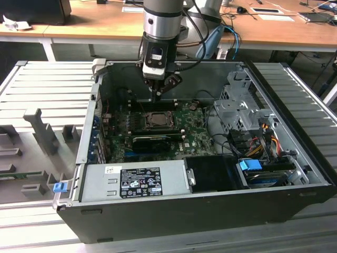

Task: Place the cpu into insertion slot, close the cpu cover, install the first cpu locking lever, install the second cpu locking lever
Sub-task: 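Install the first cpu locking lever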

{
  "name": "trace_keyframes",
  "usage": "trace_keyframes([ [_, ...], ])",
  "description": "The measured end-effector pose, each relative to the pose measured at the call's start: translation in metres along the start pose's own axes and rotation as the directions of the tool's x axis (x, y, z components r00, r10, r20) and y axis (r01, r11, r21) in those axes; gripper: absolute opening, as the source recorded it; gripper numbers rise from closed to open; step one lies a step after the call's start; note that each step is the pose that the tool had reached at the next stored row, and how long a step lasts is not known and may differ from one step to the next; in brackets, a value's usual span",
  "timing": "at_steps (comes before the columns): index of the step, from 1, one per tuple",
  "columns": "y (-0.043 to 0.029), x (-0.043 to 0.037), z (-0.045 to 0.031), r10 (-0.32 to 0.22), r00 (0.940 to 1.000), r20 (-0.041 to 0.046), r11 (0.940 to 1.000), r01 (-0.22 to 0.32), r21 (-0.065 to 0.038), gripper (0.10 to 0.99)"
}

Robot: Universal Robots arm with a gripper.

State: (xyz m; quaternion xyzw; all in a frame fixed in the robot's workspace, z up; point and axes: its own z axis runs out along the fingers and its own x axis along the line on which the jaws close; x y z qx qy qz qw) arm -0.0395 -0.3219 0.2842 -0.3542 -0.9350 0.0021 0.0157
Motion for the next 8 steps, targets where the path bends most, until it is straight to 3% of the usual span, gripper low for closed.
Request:
trace_keyframes([
  [8,0.0000,0.0000,0.0000,-0.102,0.9947,0.0018,0.9947,0.102,0.004,0.106],
])
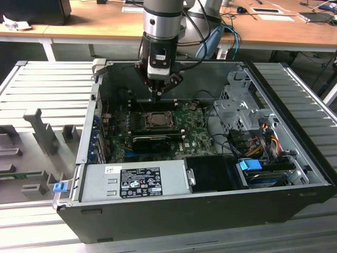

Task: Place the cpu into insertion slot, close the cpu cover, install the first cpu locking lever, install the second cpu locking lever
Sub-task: 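Install the first cpu locking lever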

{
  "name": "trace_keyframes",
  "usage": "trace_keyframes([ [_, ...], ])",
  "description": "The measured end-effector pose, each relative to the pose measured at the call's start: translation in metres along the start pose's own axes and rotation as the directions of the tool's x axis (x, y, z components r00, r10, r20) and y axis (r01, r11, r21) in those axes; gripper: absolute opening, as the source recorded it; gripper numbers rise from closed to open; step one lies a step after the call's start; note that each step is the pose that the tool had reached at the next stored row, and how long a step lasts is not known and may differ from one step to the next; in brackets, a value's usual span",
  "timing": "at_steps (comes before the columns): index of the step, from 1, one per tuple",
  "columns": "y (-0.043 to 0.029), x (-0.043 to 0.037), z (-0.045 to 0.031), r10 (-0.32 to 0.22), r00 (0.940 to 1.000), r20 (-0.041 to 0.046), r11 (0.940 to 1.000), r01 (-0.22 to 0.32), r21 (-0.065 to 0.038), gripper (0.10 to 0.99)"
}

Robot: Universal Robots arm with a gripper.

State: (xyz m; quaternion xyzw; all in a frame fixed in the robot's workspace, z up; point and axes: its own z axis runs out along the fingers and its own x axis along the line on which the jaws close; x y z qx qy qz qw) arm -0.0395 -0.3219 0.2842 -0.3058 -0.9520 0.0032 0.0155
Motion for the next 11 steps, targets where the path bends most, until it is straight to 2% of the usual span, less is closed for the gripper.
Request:
trace_keyframes([
  [5,0.0000,0.0000,0.0000,-0.085,0.9964,0.0014,0.9964,0.085,0.003,0.106],
  [10,0.0000,0.0000,0.0000,-0.179,0.9838,0.0026,0.9838,0.179,0.006,0.106],
  [11,0.0000,0.0000,0.0000,-0.207,0.9784,0.0030,0.9784,0.207,0.006,0.106],
])
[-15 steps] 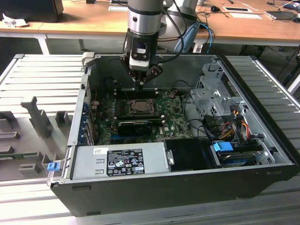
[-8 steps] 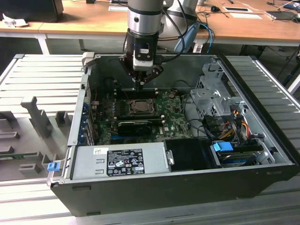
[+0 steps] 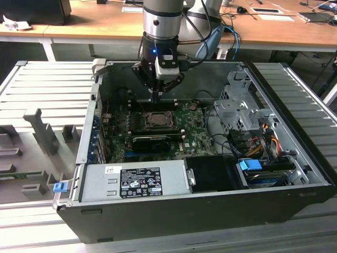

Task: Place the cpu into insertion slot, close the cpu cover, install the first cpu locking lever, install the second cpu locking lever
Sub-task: 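Install the first cpu locking lever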

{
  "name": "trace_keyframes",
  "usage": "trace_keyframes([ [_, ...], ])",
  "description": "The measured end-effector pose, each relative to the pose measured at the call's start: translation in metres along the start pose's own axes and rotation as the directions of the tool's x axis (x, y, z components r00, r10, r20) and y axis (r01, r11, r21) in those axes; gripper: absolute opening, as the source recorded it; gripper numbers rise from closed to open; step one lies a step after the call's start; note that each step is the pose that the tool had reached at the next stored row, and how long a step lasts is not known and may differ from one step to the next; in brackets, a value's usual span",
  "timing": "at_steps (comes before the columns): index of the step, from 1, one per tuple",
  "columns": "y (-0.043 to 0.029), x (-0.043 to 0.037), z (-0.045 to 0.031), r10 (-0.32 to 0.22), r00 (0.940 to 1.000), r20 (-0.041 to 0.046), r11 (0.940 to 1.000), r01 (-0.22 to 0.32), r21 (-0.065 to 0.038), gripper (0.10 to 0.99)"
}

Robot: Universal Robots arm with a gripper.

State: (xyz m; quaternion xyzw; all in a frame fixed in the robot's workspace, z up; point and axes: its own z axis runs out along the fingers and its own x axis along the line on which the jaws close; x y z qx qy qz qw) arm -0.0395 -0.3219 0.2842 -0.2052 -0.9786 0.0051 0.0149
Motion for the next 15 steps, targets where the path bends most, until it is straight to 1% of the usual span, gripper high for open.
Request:
trace_keyframes([
  [3,0.0000,0.0000,0.0000,-0.056,0.9985,0.0009,0.9985,0.056,0.001,0.106],
  [4,0.0001,-0.0001,0.0000,-0.063,0.9980,0.0008,0.9980,0.063,0.002,0.106],
  [5,0.0002,-0.0004,0.0001,-0.092,0.9958,0.0012,0.9958,0.092,0.003,0.106],
  [6,0.0001,-0.0005,0.0004,-0.134,0.9910,0.0018,0.9910,0.134,0.004,0.106],
  [7,-0.0002,-0.0007,0.0010,-0.161,0.9869,0.0022,0.9869,0.161,0.005,0.106],
  [9,-0.0004,-0.0007,0.0011,-0.204,0.9789,0.0025,0.9789,0.204,0.006,0.106],
  [10,-0.0004,-0.0007,0.0012,-0.217,0.9761,0.0027,0.9761,0.217,0.007,0.106],
  [11,-0.0003,-0.0007,0.0015,-0.247,0.9689,0.0030,0.9689,0.247,0.007,0.106],
  [13,-0.0003,-0.0007,0.0021,-0.312,0.9501,0.0036,0.9501,0.312,0.009,0.106],
  [15,-0.0004,-0.0007,0.0025,-0.351,0.9365,0.0038,0.9365,0.351,0.011,0.106],
])
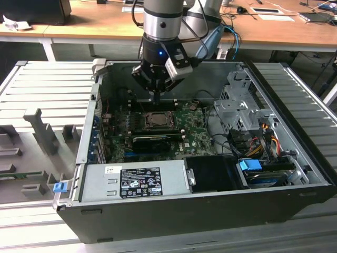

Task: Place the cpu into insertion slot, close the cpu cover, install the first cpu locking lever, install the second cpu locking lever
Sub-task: 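Install the first cpu locking lever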

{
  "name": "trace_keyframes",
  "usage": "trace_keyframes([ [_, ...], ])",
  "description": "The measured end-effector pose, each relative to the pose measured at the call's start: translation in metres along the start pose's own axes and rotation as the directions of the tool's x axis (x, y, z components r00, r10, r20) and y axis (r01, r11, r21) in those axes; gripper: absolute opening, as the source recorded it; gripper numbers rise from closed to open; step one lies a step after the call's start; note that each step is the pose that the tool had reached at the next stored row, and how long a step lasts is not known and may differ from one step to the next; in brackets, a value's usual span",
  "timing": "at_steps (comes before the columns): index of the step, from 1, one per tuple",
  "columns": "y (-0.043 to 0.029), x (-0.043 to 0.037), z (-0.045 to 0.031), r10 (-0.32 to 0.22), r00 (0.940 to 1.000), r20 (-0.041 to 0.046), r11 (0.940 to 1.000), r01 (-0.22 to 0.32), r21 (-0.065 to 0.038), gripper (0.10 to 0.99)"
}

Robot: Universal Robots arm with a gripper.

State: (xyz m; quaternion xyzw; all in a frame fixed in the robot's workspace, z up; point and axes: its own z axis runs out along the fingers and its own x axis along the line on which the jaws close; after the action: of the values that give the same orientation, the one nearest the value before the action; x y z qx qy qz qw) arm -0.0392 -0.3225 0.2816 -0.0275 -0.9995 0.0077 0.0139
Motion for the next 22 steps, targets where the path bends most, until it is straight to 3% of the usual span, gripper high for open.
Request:
trace_keyframes([
  [2,0.0000,0.0000,0.0005,-0.060,0.9982,0.0010,0.9982,0.060,0.002,0.106],
  [6,0.0000,0.0000,0.0008,-0.127,0.9919,0.0018,0.9919,0.127,0.004,0.106],
  [9,0.0000,0.0000,0.0009,-0.214,0.9767,0.0047,0.9767,0.214,0.006,0.106],
  [10,0.0000,0.0000,0.0008,-0.223,0.9748,0.0066,0.9748,0.223,0.001,0.106],
  [11,-0.0002,0.0001,0.0009,-0.230,0.9730,0.0140,0.9723,0.231,-0.037,0.106],
  [12,-0.0011,0.0004,0.0012,-0.234,0.9720,0.0219,0.9711,0.235,-0.043,0.106],
  [13,-0.0016,0.0051,0.0033,-0.235,0.9713,0.0360,0.9707,0.237,-0.041,0.106],
  [14,-0.0017,0.0056,0.0055,-0.222,0.9743,0.0364,0.9738,0.224,-0.041,0.106],
  [17,-0.0016,0.0056,0.0093,-0.128,0.9912,0.0353,0.9906,0.129,-0.044,0.106],
  [19,-0.0015,0.0056,0.0102,-0.119,0.9922,0.0357,0.9917,0.121,-0.044,0.106],
  [22,-0.0019,0.0142,0.0114,-0.119,0.9922,0.0369,0.9917,0.120,-0.045,0.106],
])
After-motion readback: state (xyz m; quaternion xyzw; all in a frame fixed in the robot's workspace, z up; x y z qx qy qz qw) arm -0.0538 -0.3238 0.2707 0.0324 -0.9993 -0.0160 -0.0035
